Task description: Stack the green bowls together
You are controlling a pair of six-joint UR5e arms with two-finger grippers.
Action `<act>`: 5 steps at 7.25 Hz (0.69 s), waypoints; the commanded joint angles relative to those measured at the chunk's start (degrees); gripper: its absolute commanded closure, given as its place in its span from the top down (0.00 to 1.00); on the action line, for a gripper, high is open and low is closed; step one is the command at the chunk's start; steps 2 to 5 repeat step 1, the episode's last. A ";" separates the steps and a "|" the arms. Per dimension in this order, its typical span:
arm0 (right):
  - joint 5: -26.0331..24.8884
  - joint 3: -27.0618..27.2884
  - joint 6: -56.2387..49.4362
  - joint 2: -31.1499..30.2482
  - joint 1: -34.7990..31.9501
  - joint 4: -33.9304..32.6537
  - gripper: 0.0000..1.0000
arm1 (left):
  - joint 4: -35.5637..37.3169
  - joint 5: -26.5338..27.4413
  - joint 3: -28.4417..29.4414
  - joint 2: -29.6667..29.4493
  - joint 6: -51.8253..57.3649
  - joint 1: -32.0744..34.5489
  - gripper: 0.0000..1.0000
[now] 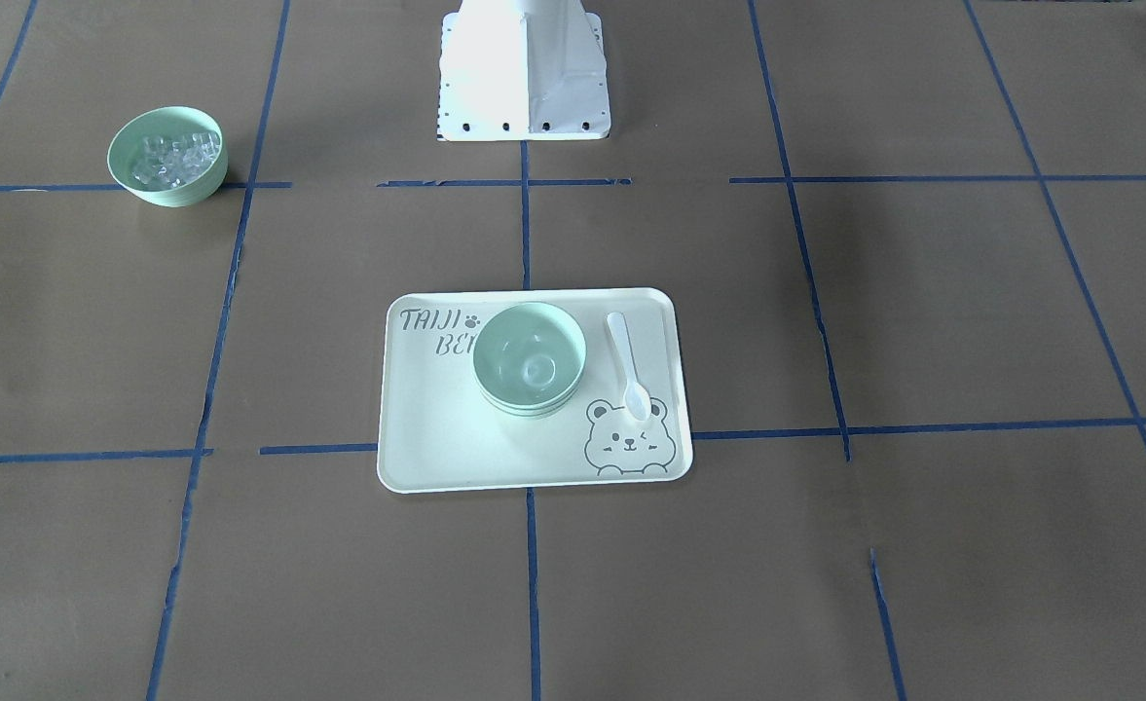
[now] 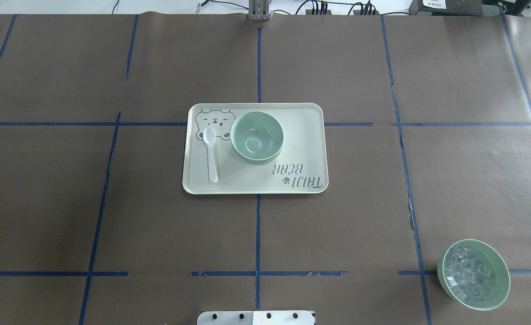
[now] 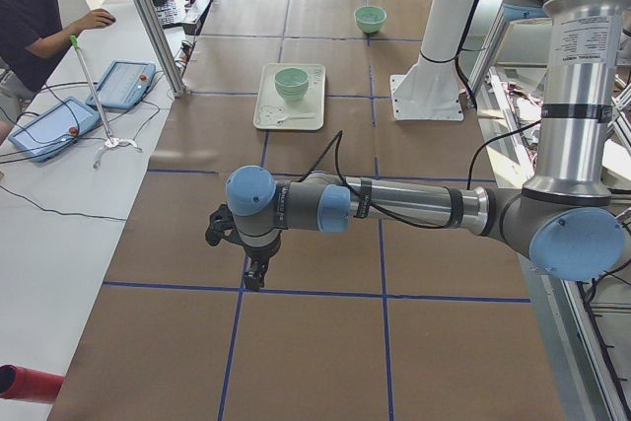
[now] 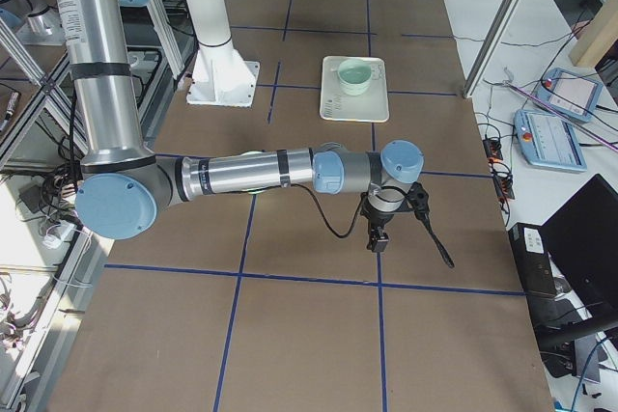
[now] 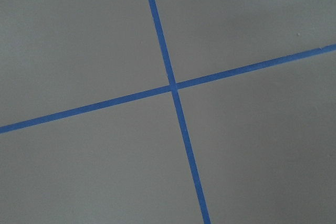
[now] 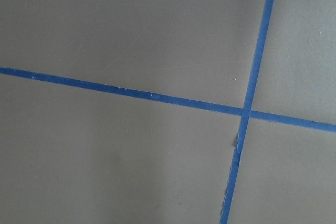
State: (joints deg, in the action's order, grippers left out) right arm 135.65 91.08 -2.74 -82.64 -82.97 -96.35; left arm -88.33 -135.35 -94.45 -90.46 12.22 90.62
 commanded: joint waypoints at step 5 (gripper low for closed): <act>-0.04 -0.11 0.10 -0.06 0.00 0.02 1.00 | 0.09 0.00 -0.21 -0.07 -0.09 0.00 1.00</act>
